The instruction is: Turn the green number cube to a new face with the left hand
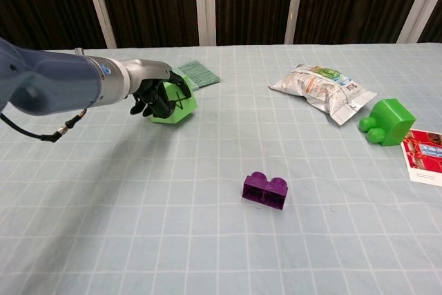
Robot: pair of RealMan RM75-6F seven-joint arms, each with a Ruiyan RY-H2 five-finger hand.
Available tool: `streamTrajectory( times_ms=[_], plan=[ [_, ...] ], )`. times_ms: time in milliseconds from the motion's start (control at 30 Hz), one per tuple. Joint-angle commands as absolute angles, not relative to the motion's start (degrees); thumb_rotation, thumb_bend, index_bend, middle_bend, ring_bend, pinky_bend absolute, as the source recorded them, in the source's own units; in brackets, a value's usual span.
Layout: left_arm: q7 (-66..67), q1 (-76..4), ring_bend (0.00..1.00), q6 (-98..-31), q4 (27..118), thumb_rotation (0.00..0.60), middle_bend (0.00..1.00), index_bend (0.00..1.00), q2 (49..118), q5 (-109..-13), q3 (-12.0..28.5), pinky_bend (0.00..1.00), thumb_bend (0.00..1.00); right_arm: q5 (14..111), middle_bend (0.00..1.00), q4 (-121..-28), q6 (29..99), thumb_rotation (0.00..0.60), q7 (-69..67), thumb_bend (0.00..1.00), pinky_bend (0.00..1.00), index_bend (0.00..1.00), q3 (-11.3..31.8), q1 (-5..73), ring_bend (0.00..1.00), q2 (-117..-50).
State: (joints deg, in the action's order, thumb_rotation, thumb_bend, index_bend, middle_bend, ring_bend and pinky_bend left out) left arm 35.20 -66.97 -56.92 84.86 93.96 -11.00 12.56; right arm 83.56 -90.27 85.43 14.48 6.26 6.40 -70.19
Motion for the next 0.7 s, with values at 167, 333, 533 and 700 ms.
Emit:
streamTrajectory(
  times_ms=[167, 333, 533, 700],
  plan=[
    [37.9, -68.0, 0.75, -60.0, 81.5, 0.6, 0.79, 0.19, 97.7, -10.2, 14.1, 0.78, 0.84, 83.3, 0.0, -90.2, 85.4, 0.6, 14.3, 0.07, 0.0, 0.08, 6.3, 6.4, 0.0, -70.2],
    [38.6, -68.2, 0.75, -63.8, 78.3, 0.6, 0.79, 0.19, 101.2, -10.7, 15.8, 0.78, 0.84, 83.1, 0.0, -90.0, 85.3, 0.6, 14.0, 0.07, 0.0, 0.08, 6.4, 6.5, 0.0, -70.2],
    [39.4, -68.3, 0.75, -65.1, 76.5, 0.6, 0.8, 0.19, 104.4, -12.1, 17.9, 0.78, 0.84, 82.7, 0.0, -89.9, 84.9, 0.6, 13.8, 0.07, 0.0, 0.08, 6.4, 6.5, 0.0, -70.1],
    [40.3, -68.2, 0.75, -65.1, 76.8, 0.6, 0.8, 0.2, 105.6, -13.4, 18.9, 0.79, 0.84, 82.7, 0.0, -89.9, 84.6, 0.6, 14.0, 0.07, 0.0, 0.08, 6.2, 6.6, 0.0, -69.9]
  ],
)
